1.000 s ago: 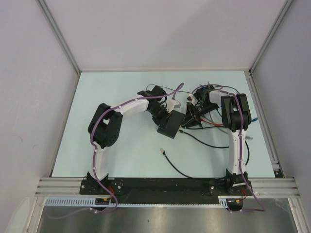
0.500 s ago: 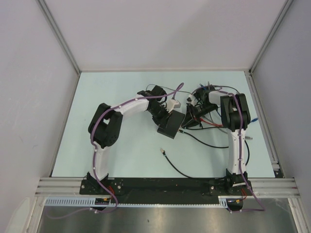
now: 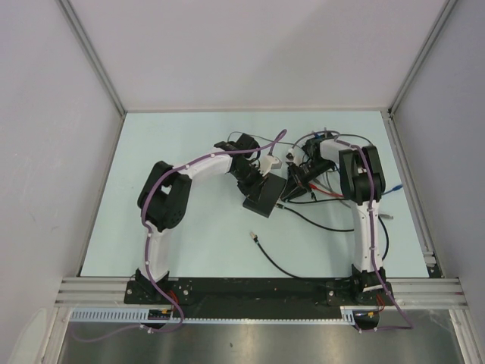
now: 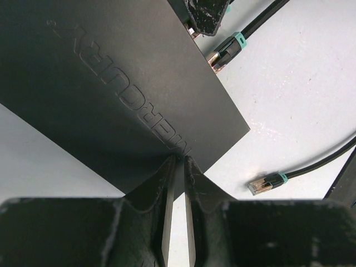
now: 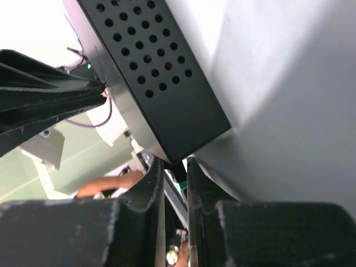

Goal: Pull the plug from the switch port

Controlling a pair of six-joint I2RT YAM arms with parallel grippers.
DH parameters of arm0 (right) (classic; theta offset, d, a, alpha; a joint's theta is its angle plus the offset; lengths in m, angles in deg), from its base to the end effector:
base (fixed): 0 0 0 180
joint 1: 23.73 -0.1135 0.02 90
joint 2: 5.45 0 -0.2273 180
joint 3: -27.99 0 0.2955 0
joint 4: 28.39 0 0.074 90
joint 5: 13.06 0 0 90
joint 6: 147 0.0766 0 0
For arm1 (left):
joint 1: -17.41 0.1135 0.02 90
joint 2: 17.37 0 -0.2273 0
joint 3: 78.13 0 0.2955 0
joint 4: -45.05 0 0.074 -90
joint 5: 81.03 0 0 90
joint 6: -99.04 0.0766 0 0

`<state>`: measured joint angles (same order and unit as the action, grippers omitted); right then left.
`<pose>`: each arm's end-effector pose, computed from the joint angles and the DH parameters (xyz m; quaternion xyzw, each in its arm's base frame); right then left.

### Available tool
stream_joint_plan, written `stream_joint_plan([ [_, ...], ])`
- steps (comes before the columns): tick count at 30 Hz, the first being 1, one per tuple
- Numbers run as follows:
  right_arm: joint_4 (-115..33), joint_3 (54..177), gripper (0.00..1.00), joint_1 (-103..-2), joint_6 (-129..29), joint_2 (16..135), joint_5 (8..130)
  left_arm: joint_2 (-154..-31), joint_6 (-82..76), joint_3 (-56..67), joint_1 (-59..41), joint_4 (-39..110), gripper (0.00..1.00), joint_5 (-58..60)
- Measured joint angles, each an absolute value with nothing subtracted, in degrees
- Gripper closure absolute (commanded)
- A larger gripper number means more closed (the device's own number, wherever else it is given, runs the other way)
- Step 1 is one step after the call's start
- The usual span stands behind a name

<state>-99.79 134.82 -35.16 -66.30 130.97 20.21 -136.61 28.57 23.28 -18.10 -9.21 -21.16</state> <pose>0.3985 0.1459 0.0104 0.1128 -0.8698 -0.4713 0.0930 0.3484 -0.2959 0.0879 0.4766 0.8272 -0.2751 0.1132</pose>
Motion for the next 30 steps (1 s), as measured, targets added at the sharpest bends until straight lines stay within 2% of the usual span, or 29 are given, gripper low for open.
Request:
stream_joint_plan([
  [9, -111.3, 143.0, 0.99, -35.3, -79.6, 136.5, 18.5, -136.6, 28.6, 23.3, -18.1, -9.2, 0.81, -21.1],
  [15, -114.6, 144.8, 0.99, -35.5, -80.9, 138.1, 18.7, -136.6, 28.6, 23.3, -18.2, -9.3, 0.81, -21.1],
  [30, -102.1, 135.7, 1.00, -34.1, -68.5, 131.7, 19.5, -136.6, 28.6, 23.3, -18.3, -9.1, 0.81, -21.0],
])
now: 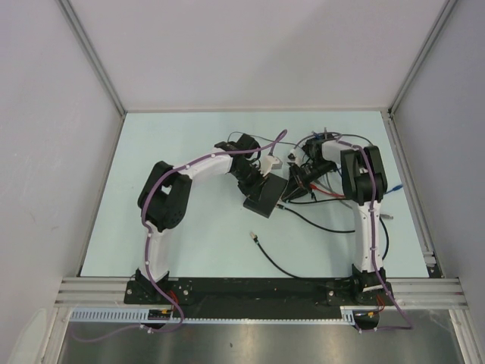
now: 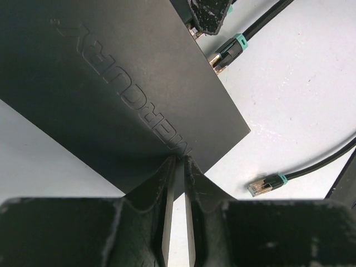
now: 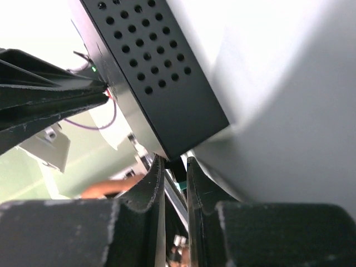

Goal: Pull the plug from the switch port

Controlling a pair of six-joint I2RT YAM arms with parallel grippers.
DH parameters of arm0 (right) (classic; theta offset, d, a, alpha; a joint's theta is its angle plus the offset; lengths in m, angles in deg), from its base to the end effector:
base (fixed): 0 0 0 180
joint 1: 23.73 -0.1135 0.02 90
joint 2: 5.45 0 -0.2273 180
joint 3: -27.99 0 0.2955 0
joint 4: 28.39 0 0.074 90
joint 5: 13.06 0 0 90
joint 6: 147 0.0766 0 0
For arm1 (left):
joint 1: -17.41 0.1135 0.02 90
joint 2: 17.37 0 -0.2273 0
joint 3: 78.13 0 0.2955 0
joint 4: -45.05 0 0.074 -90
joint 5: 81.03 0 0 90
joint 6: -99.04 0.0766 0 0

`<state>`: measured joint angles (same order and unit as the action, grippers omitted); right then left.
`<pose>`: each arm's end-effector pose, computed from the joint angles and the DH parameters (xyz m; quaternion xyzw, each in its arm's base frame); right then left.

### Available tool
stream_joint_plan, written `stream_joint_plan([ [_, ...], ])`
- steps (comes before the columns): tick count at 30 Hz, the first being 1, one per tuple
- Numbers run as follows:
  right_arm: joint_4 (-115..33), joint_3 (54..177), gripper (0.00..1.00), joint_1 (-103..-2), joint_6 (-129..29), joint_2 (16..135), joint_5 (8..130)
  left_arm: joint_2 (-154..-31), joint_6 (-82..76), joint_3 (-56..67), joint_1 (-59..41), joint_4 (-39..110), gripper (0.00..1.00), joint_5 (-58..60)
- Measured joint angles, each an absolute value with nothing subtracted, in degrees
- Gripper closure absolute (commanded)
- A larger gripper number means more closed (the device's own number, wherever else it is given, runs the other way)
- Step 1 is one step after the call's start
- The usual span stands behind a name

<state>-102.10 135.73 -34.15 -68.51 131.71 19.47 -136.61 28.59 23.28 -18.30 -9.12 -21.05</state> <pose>0.3993 0.1391 0.0107 0.1117 -0.8657 -0.4785 0.0957 0.3477 -0.2971 0.0879 0.4783 0.8264 -0.2745 0.1136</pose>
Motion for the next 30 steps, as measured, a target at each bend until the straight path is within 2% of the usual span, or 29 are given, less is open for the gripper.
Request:
stream_joint_plan([
  [6, -85.1, 118.9, 1.00, -32.9, -59.7, 121.9, 18.6, -136.7, 28.6, 23.3, -18.6, -8.6, 0.81, -21.1],
  [9, -81.6, 115.8, 1.00, -33.2, -58.3, 119.8, 19.2, -136.7, 28.6, 23.4, -18.7, -8.7, 0.81, -21.1],
  [20, -88.6, 121.6, 1.00, -33.3, -60.3, 123.6, 19.2, -136.5, 28.7, 23.4, -18.7, -8.9, 0.80, -21.3],
  [24, -90.5, 124.6, 1.00, -33.9, -61.8, 124.8, 19.8, -135.6, 29.6, 22.9, -18.5, -9.4, 0.63, -21.5],
  [26, -91.2, 127.0, 1.00, -34.7, -63.2, 125.3, 20.8, -135.0, 29.6, 22.6, -18.3, -9.8, 0.58, -21.7],
  [29, -90.9, 130.0, 1.00, -36.4, -65.8, 125.4, 22.7, -134.2, 28.4, 22.5, -18.0, -10.0, 0.57, -22.7],
  [30, -90.9, 131.4, 1.00, -37.1, -66.5, 125.8, 23.2, -134.0, 27.5, 22.5, -17.9, -9.9, 0.59, -23.0],
])
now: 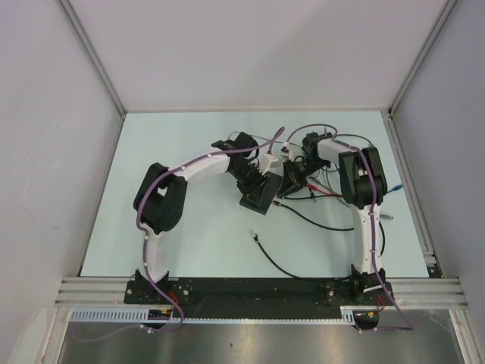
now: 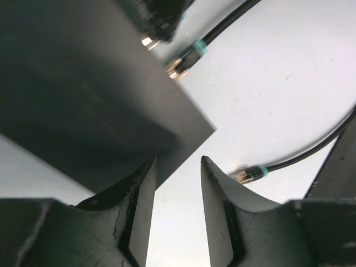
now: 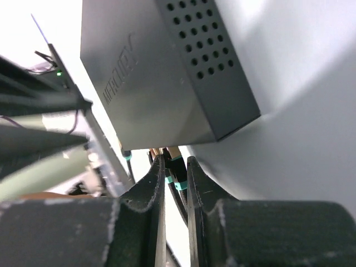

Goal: Pull the plug from the switch port

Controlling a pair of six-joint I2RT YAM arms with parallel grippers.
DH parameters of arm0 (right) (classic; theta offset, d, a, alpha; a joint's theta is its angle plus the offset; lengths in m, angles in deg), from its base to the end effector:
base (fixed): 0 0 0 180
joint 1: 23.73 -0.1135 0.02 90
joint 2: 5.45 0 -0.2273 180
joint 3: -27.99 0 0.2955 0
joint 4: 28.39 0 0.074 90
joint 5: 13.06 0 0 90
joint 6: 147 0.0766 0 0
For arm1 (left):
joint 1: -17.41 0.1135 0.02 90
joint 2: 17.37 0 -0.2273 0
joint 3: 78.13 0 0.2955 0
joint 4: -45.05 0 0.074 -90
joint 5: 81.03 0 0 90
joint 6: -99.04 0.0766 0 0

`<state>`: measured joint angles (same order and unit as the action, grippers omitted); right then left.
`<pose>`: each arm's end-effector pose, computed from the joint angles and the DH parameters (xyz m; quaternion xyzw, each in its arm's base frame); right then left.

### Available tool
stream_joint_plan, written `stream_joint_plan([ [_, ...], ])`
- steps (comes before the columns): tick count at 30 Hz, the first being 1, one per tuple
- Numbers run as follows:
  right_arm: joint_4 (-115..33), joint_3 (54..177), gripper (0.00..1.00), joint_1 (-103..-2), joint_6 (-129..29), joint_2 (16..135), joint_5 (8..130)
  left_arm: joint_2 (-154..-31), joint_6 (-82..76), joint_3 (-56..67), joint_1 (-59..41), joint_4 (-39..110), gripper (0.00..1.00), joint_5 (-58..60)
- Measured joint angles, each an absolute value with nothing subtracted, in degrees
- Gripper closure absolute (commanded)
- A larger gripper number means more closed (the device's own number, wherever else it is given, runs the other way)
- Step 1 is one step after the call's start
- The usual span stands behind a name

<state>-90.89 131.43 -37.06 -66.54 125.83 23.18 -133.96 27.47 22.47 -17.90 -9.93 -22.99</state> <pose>0.4047 0.1594 0.0270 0.1755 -0.8745 -0.4518 0.0176 0.3447 -0.2938 0.1040 0.4691 0.8252 -0.2919 0.1173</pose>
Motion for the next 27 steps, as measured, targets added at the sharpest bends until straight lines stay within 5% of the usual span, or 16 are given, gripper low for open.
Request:
stream_joint_plan([
  [9, -92.5, 141.7, 0.96, -40.4, -69.6, 131.3, 22.6, -134.2, 21.4, 22.3, -17.2, -7.7, 0.80, -22.0],
  [15, -92.7, 141.7, 0.50, -40.0, -68.7, 132.1, 20.4, -136.0, 18.5, 21.8, -15.6, -5.7, 0.82, -20.1],
  [18, -93.4, 142.1, 0.43, -39.7, -67.5, 132.1, 18.7, -136.2, 17.6, 21.7, -15.2, -5.0, 0.82, -20.2],
  [27, -95.1, 145.4, 0.50, -39.7, -64.4, 134.9, 16.2, -136.9, 17.0, 22.2, -15.0, -4.4, 0.83, -21.4],
])
